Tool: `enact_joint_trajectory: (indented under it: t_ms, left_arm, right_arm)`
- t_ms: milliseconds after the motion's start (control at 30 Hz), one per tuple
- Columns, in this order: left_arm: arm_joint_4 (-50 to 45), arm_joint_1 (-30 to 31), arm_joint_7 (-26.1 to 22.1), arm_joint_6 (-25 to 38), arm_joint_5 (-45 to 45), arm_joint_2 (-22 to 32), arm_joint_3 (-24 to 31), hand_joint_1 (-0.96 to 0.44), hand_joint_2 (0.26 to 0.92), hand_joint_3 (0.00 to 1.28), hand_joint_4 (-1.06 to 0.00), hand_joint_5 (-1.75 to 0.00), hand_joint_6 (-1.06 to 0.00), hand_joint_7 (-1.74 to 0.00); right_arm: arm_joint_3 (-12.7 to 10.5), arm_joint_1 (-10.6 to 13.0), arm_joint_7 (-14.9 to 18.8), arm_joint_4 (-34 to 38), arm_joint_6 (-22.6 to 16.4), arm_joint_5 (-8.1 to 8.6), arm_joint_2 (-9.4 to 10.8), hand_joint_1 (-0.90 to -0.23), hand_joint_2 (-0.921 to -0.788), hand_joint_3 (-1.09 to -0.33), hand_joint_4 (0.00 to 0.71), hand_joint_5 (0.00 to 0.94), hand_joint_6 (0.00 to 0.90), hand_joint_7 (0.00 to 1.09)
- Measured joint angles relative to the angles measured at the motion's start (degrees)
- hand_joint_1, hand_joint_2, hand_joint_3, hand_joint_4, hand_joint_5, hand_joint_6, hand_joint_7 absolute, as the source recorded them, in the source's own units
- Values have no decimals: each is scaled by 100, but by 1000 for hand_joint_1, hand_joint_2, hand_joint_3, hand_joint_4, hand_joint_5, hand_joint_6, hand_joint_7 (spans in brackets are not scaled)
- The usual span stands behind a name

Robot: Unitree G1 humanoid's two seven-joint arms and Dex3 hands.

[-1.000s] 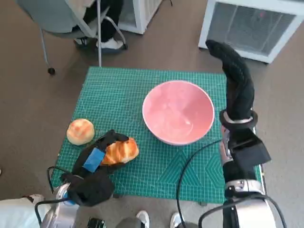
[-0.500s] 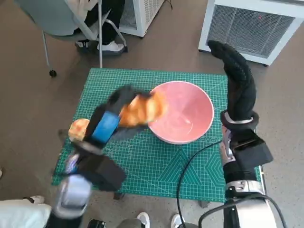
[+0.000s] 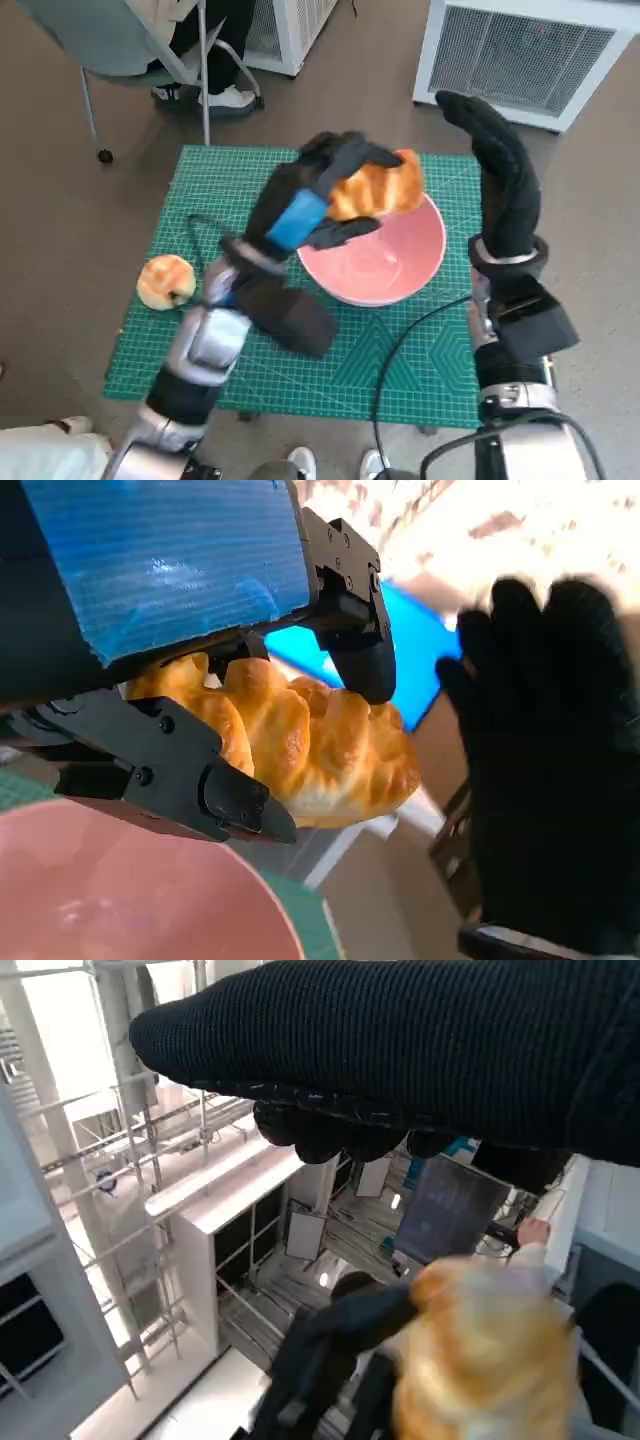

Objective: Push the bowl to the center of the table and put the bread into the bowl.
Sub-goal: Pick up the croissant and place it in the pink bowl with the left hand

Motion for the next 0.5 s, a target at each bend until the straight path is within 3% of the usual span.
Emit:
enact_joint_trajectory:
  t_ms: [167,233,300,333,400,500]
  left_arm:
    - [562,-229,-214,-70,-16,-49,-145,-1,921,130,-624,-1212,-544,-1278]
    - [761,-295,-337,-69,-29,-69,-185,-1,921,193,-551,-1286,-476,-1346]
    - [946,-342,-529,-31,-51,-76,-231,-76,910,176,-411,-922,-324,-984]
    - [1017,-357,-630,-4,-58,-73,-255,-98,912,160,-358,-796,-276,-894]
    - [1118,-389,-949,102,-75,-41,-320,-191,913,121,-219,-385,-145,-634]
    - [1111,-421,-1574,304,-75,105,-448,-327,918,85,-78,-132,-48,-460]
  right_arm:
    - [-1,27,68,-46,2,53,-50,-573,-921,-758,370,0,175,340]
    - [-3,36,72,-56,4,52,-57,-574,-921,-758,367,0,173,339]
    - [-4,49,73,-68,4,50,-58,-577,-921,-758,365,0,172,337]
    - [-6,56,73,-74,5,48,-58,-578,-921,-758,364,0,172,337]
    - [-9,66,71,-89,8,40,-59,-578,-921,-758,363,0,171,336]
    - [-19,71,51,-115,26,32,-62,-579,-921,-759,363,0,172,337]
